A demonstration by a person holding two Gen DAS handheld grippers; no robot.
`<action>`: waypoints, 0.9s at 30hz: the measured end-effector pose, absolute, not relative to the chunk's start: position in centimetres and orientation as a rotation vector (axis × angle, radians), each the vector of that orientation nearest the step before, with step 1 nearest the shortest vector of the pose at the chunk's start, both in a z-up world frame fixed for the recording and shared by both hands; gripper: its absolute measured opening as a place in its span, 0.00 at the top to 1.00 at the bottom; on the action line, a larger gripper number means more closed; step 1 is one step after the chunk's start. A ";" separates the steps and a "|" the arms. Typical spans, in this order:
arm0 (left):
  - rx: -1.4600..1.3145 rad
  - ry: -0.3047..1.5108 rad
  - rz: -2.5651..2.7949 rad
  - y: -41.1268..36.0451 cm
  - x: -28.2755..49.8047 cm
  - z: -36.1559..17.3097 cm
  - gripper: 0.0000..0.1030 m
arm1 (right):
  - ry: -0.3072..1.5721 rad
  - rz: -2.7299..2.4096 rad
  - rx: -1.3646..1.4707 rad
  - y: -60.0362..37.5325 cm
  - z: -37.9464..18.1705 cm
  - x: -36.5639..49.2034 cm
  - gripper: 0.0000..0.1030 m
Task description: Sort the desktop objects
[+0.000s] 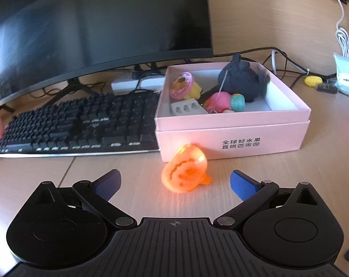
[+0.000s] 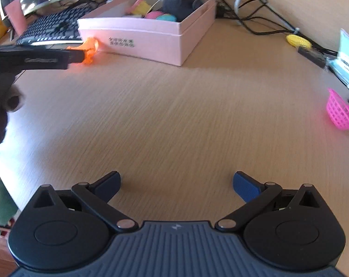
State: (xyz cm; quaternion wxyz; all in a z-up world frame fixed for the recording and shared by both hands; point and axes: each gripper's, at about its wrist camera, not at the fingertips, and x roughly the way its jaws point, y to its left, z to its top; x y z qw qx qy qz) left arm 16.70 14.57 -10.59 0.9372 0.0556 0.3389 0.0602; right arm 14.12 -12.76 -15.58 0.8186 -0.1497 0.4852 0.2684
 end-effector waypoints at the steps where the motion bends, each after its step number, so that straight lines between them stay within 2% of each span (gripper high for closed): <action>1: 0.123 0.702 0.120 14.4 17.2 -10.9 0.01 | 1.046 0.588 -0.329 -12.7 -15.5 14.4 0.00; 2: 0.129 0.710 0.119 14.2 17.6 -11.2 0.03 | 1.063 0.600 -0.325 -12.9 -15.4 14.8 0.00; 3: 0.134 0.719 0.116 14.1 18.0 -11.4 0.13 | 1.064 0.599 -0.305 -13.1 -15.0 14.9 0.00; 4: 0.136 0.735 0.113 14.1 18.5 -11.7 0.32 | 1.033 0.597 -0.275 -13.6 -14.2 14.8 0.00; 5: 0.132 0.752 0.114 14.1 19.0 -12.0 0.34 | 0.983 0.598 -0.266 -13.7 -13.4 14.5 0.00; 6: 0.119 0.748 0.123 14.2 19.4 -12.1 0.29 | 0.925 0.597 -0.272 -13.8 -12.4 14.0 0.00; 8: 0.119 0.746 0.140 14.3 19.9 -12.2 0.28 | 0.780 0.597 -0.293 -14.4 -10.3 12.7 0.00; 9: 0.123 0.749 0.146 14.3 20.1 -12.2 0.33 | 0.717 0.596 -0.310 -14.5 -9.5 12.1 0.00; 10: 0.125 0.753 0.151 14.3 20.2 -12.1 0.45 | 0.650 0.599 -0.328 -14.6 -8.6 11.5 0.00; 13: 0.113 0.775 0.142 14.3 19.6 -11.4 0.45 | 0.535 0.603 -0.344 -15.3 -6.5 10.8 0.00; 18: 0.124 0.781 0.061 12.7 15.9 -9.1 0.45 | 0.493 0.607 -0.263 -17.3 -3.3 12.5 0.00; 22: 0.113 0.790 -0.021 10.6 12.7 -6.2 0.45 | 0.509 0.598 -0.249 -17.6 -2.1 13.5 0.00; 27: 0.094 0.785 -0.089 8.3 10.3 -3.6 0.45 | 0.618 0.652 -0.257 -17.9 -3.6 14.1 0.00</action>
